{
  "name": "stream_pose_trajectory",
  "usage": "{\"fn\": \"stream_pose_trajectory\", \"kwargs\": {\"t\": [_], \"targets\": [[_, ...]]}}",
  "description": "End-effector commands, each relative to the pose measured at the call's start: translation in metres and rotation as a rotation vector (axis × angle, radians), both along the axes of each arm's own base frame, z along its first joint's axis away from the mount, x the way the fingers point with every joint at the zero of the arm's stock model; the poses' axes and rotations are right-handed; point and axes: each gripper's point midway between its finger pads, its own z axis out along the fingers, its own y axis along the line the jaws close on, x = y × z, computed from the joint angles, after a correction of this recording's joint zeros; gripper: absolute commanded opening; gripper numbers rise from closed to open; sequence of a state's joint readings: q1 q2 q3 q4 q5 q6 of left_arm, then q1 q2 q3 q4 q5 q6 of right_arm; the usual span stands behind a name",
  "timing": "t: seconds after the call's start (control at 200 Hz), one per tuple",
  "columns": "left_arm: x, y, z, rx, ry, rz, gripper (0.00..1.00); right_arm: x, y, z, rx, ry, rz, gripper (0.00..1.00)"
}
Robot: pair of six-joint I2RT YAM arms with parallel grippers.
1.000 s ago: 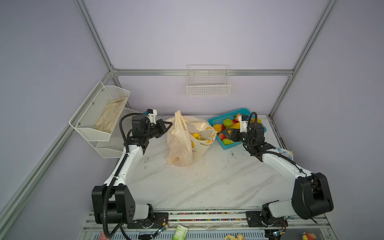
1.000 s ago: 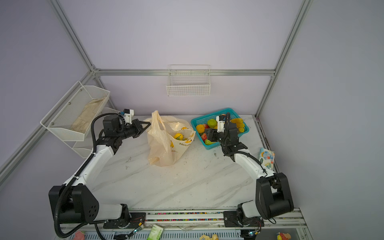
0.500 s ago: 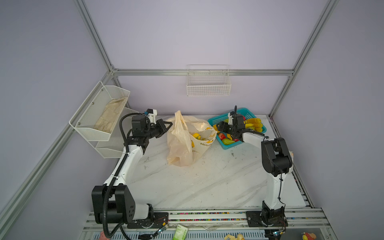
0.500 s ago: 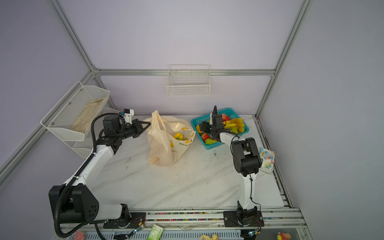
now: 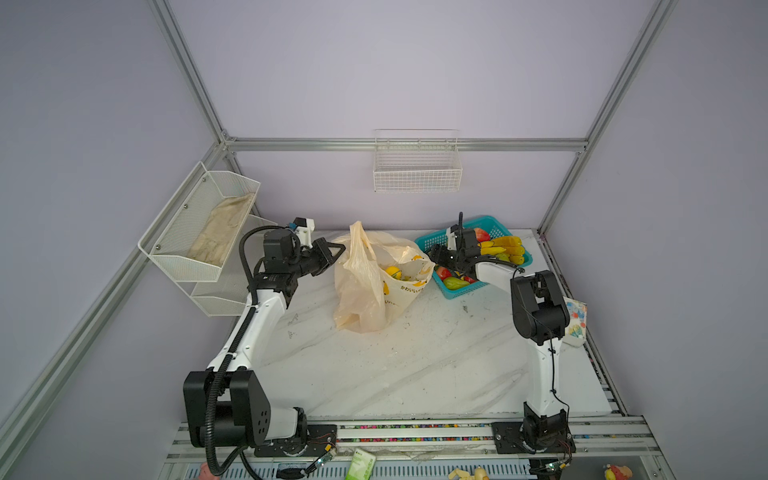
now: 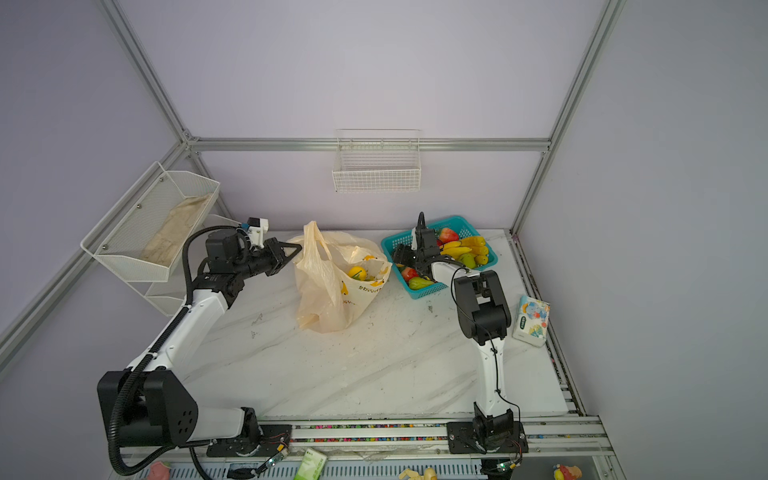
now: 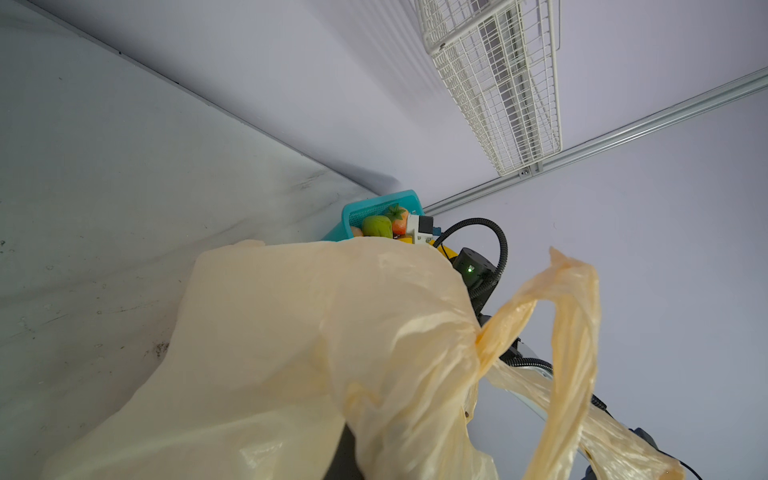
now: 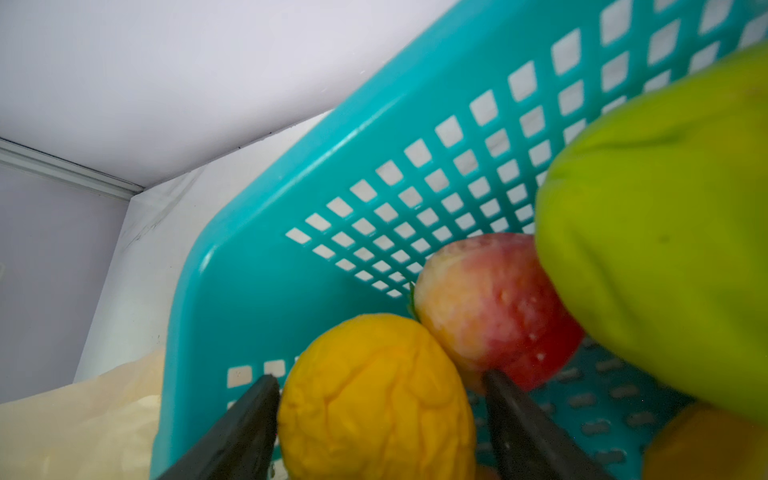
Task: Place the fake fruits into the plastic bag and tie a complex knot
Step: 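Return the right gripper to the basket and reach for the next fruit, then grasp the wrinkled yellow citrus fruit in the basket with the right gripper, then carry the yellow fruit into the bag mouth with the right gripper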
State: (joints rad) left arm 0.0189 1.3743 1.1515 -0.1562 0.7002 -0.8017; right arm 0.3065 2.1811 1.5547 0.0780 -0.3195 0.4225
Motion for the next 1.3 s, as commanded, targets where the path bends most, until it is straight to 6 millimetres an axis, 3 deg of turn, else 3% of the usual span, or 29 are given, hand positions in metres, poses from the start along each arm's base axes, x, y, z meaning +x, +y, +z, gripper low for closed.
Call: {"fn": "stream_pose_trajectory", "kwargs": {"t": [0.0,0.095,0.25,0.4,0.555,0.76,0.99,1.095,1.17,1.295], "targets": [[-0.002,0.0,-0.002,-0.011,-0.014,-0.008,0.0,-0.001,0.007,-0.008,-0.002,0.026,0.01,0.74],[-0.003,-0.001,0.0,-0.008,-0.023,-0.01,0.0,0.0,0.006,-0.006,-0.001,0.021,0.008,0.68],[-0.003,-0.003,0.0,-0.014,-0.018,-0.02,0.0,0.0,0.005,0.013,0.01,-0.02,0.016,0.56],[-0.003,-0.003,-0.002,-0.012,-0.015,-0.016,0.0,-0.006,-0.005,0.053,0.01,-0.1,0.014,0.5],[-0.003,-0.001,-0.002,-0.005,-0.021,-0.008,0.0,-0.028,-0.016,0.095,0.02,-0.186,-0.003,0.48],[-0.002,-0.002,-0.003,-0.012,-0.013,-0.013,0.0,-0.069,-0.028,0.139,0.073,-0.275,-0.009,0.46],[-0.003,-0.004,-0.001,-0.015,-0.017,-0.02,0.0,-0.12,-0.038,0.162,0.07,-0.305,0.034,0.44],[-0.003,-0.003,-0.001,-0.009,-0.02,-0.014,0.0,-0.151,-0.044,0.156,0.05,-0.281,0.06,0.42],[-0.002,-0.003,-0.002,-0.01,-0.017,-0.015,0.0,-0.178,-0.046,0.166,0.057,-0.303,0.102,0.4],[-0.002,-0.003,-0.003,-0.012,-0.014,-0.016,0.0,-0.226,-0.025,0.18,0.108,-0.337,0.299,0.4]]}}
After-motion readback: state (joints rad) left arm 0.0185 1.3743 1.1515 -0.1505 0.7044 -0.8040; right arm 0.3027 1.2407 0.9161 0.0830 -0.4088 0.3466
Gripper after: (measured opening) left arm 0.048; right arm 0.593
